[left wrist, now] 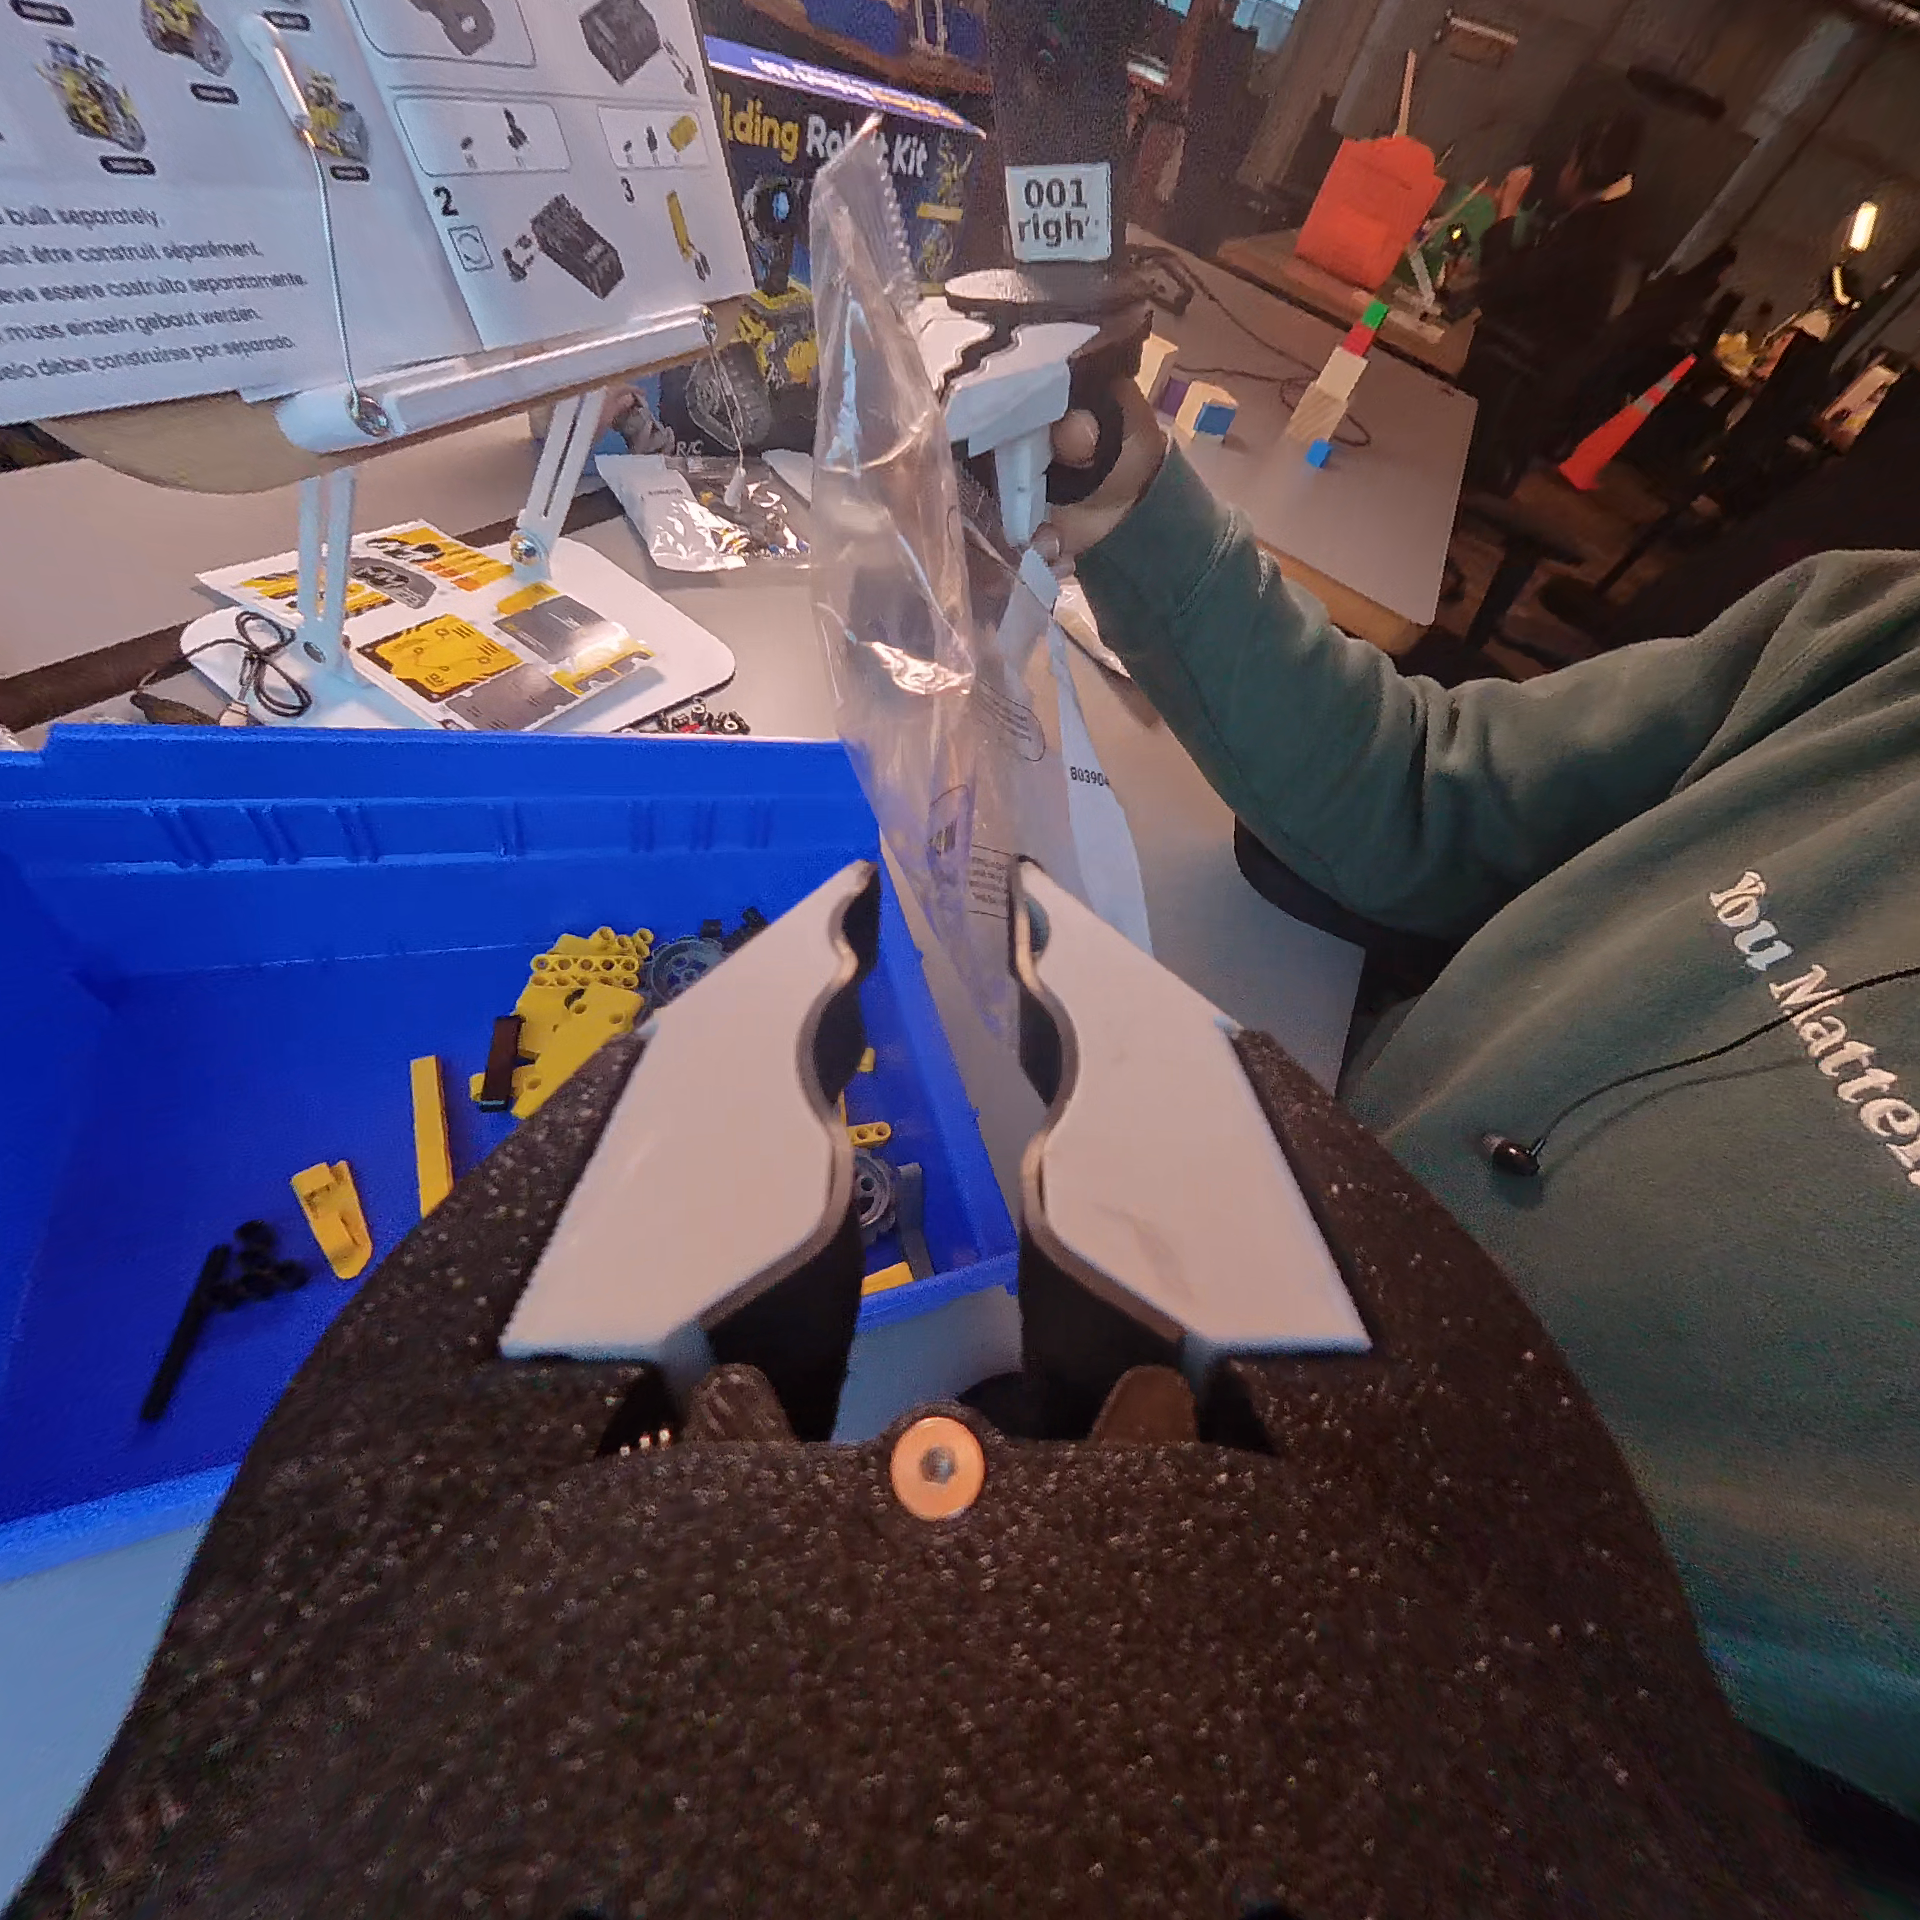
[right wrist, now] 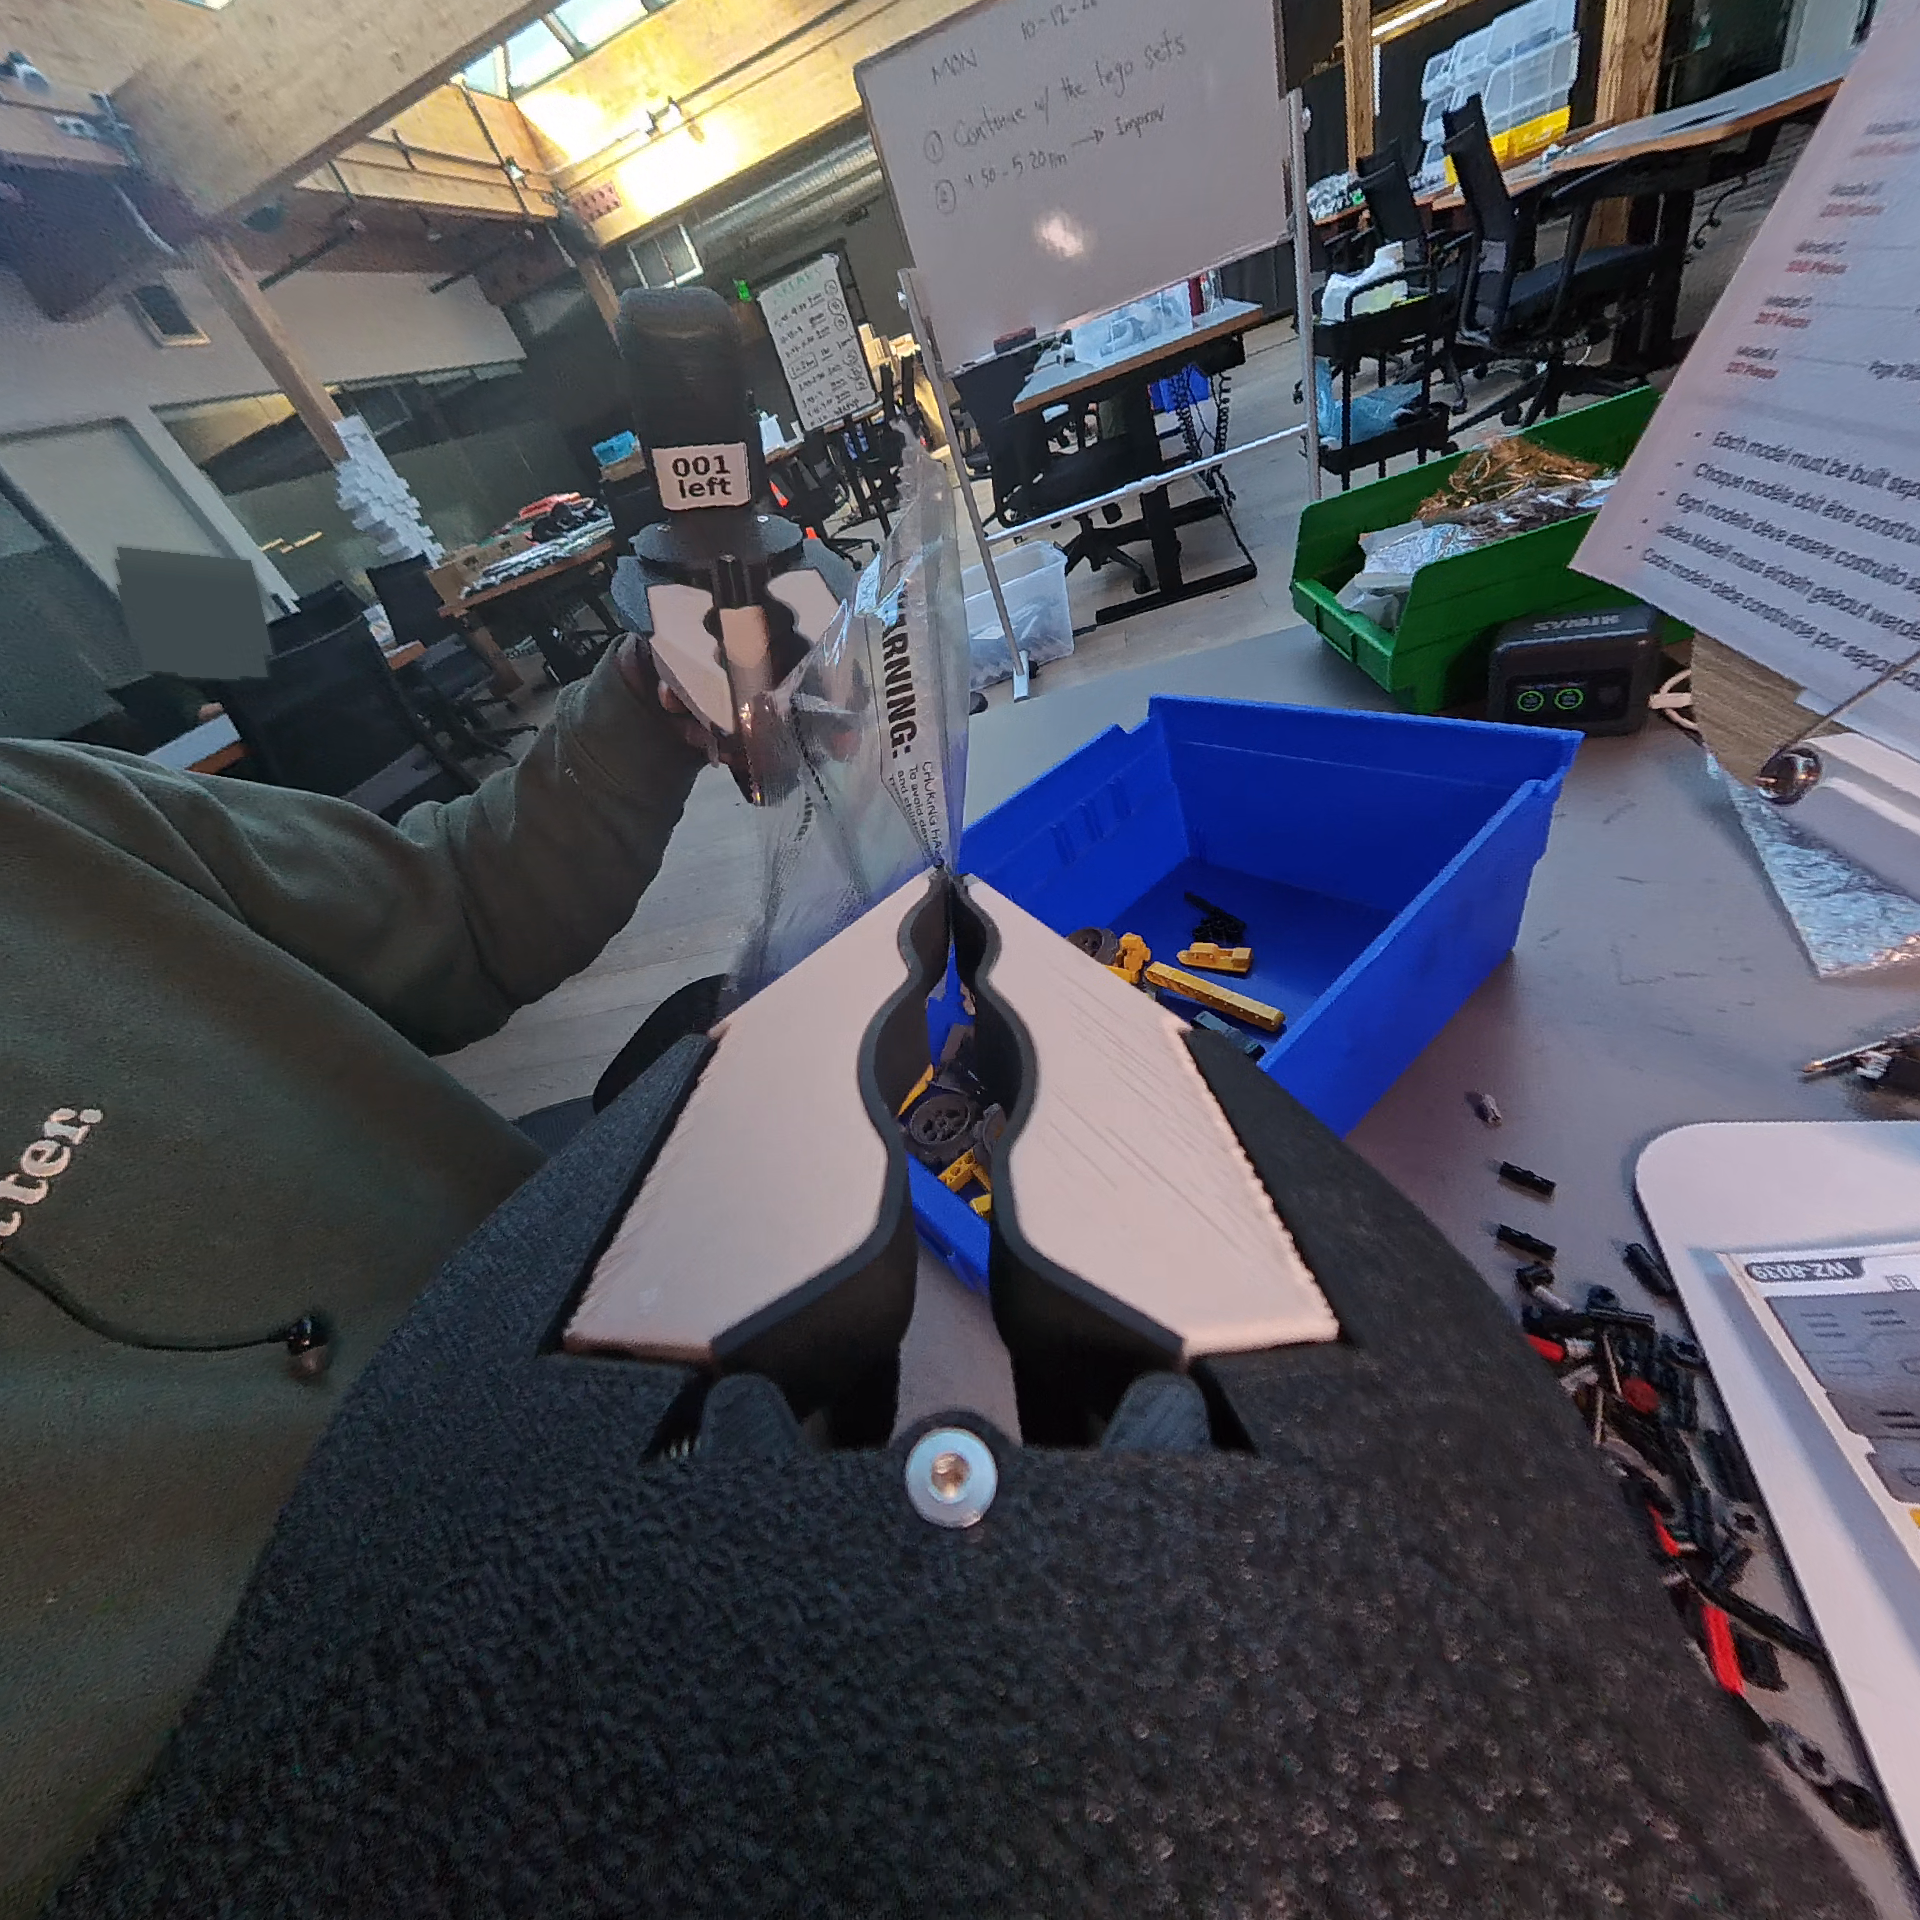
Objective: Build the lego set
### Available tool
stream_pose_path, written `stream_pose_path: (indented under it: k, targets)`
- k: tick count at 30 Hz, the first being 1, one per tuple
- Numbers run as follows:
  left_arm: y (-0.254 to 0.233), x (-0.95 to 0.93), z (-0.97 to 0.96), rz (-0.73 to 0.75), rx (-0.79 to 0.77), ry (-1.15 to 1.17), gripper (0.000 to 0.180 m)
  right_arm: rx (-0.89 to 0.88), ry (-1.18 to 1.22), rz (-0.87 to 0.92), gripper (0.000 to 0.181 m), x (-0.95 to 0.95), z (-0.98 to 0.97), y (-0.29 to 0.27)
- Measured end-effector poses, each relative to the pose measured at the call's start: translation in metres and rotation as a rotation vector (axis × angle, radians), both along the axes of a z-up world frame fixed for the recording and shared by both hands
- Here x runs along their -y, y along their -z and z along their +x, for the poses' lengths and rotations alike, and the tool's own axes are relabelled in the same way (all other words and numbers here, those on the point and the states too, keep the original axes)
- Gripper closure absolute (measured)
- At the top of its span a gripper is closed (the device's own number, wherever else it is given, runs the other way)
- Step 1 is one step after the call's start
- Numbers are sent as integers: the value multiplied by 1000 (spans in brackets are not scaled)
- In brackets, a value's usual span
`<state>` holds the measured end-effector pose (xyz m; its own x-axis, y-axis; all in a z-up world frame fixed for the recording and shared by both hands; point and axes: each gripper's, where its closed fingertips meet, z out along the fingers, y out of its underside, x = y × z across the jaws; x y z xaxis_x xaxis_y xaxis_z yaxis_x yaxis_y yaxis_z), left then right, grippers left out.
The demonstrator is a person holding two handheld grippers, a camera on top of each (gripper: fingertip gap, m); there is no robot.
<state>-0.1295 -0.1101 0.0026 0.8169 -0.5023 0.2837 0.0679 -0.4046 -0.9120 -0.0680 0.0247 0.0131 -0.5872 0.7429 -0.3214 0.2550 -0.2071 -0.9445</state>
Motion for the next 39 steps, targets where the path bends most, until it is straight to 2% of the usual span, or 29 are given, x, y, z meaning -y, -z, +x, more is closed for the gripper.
stream_pose_path:
  k: [2,6,9,11,15,17,19,21,31,36,39]
  targets:
    - [3,-3,5,6,-15,13,180,-15,-14,4,181,3,2,-2]
    - [2,-7,5,33,-36,-8,180,-55,-34,94,181,6,11,-1]
    - [3,-8,9,23,-70,-4,180,-98,-15,148,150,10,10,-6]
    - [5,-8,14,12,-81,12,180,-115,1,157,143,14,6,-10]
    - [11,-12,20,-5,-111,22,180,-203,-10,109,156,23,4,-25]
    - [11,-12,22,1,-98,27,180,-246,-8,76,181,23,6,-34]
    - [5,-9,19,31,-68,20,180,-242,23,135,181,17,4,-30]
    - [-12,-6,15,95,43,16,180,-269,3,127,181,13,12,-36]
    - [-11,-10,16,154,141,3,180,-278,74,75,181,6,8,-46]
    - [-23,-13,1,232,281,-67,180,-307,143,49,139,-18,21,-59]
    - [-32,-14,-14,287,368,-134,180,-265,123,66,124,-17,25,-52]
